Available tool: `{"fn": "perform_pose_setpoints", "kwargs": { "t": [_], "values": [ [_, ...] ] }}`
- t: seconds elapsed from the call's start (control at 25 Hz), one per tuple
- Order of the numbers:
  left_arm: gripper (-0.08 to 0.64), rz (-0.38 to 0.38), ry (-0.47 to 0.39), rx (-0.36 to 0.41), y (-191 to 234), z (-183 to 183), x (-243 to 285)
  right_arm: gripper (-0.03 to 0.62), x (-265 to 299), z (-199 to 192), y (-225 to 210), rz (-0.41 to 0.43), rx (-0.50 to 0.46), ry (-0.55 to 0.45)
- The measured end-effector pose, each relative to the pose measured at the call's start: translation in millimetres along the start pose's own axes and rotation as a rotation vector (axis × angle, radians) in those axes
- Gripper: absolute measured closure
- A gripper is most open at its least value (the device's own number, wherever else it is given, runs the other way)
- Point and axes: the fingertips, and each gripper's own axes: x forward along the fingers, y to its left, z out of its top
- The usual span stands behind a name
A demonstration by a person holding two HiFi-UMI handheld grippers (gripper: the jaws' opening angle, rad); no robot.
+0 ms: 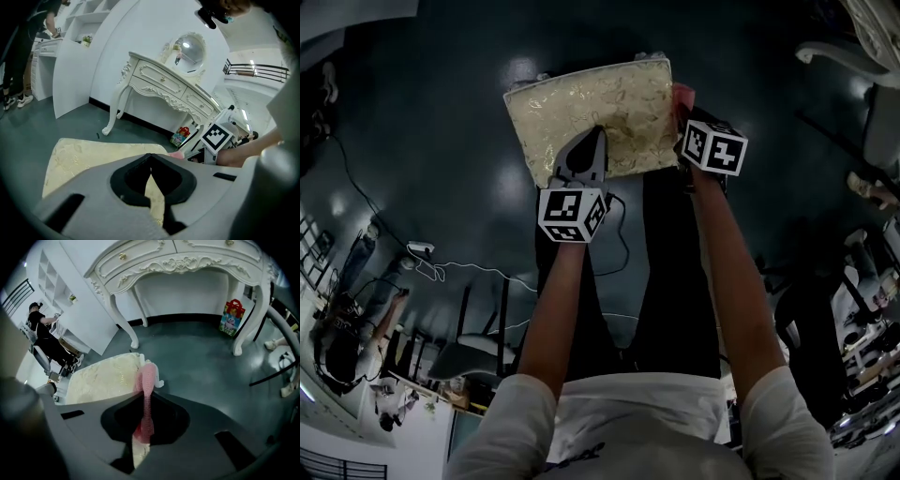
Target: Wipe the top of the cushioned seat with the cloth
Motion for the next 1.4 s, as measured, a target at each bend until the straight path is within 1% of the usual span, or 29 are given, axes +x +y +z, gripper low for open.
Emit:
{"fn": "perform_pose_setpoints", "kwargs": {
  "t": [0.12, 0.24, 0.32, 0.4, 0.48, 0.56, 0.64, 0.72, 0.84, 1.0, 1.12, 1.24, 1.4],
  "values": [
    [0.545, -0.002, -0.007, 0.013, 1.6, 2.0, 0.2, 0.566, 8.5, -2.9, -6.7, 0.011, 0.018, 0.014],
    [0.546, 0.006, -0.013, 0.017, 10.5, 3.8, -5.0, 0.566, 8.2, -4.7, -8.6, -0.010, 0.039, 0.015],
    [0.546, 0.022, -0.021, 0.011, 19.9, 5.8, -11.5, 0.565, 0.2, -1.9, -3.3, -0.022, 0.067, -0.008],
    [0.546, 0.043, -0.033, -0.003, 30.8, 7.9, -19.5, 0.565, -10.2, 2.3, 14.3, 0.005, 0.099, -0.042],
    [0.546, 0.066, -0.046, -0.019, 42.4, 9.6, -29.1, 0.565, -17.5, 4.2, 47.0, 0.081, 0.111, -0.065],
    [0.546, 0.088, -0.056, -0.035, 54.3, 10.9, -40.8, 0.565, -19.8, 0.8, 90.6, 0.178, 0.090, -0.058],
    [0.546, 0.112, -0.065, -0.051, 69.3, 11.9, -53.6, 0.565, -14.9, -8.9, 140.9, 0.282, 0.055, -0.021],
    [0.546, 0.142, -0.075, -0.066, 88.4, 11.8, -68.9, 0.565, -4.4, -23.8, 190.0, 0.365, 0.023, 0.031],
    [0.546, 0.185, -0.090, -0.084, 121.4, 10.5, -93.1, 0.565, 14.2, -44.6, 253.0, 0.444, -0.030, 0.085],
    [0.546, 0.240, -0.107, -0.099, 161.8, 9.7, -122.8, 0.565, 37.8, -61.6, 314.2, 0.514, -0.074, 0.141],
    [0.546, 0.277, -0.112, -0.118, 185.2, 8.1, -142.8, 0.565, 53.4, -74.0, 344.5, 0.537, -0.081, 0.193],
    [0.546, 0.294, -0.112, -0.129, 200.0, 5.7, -154.7, 0.565, 68.0, -85.3, 357.0, 0.498, -0.103, 0.231],
    [0.546, 0.298, -0.112, -0.135, 207.0, 2.7, -159.4, 0.565, 71.0, -88.0, 356.9, 0.463, -0.110, 0.218]
  ]
}}
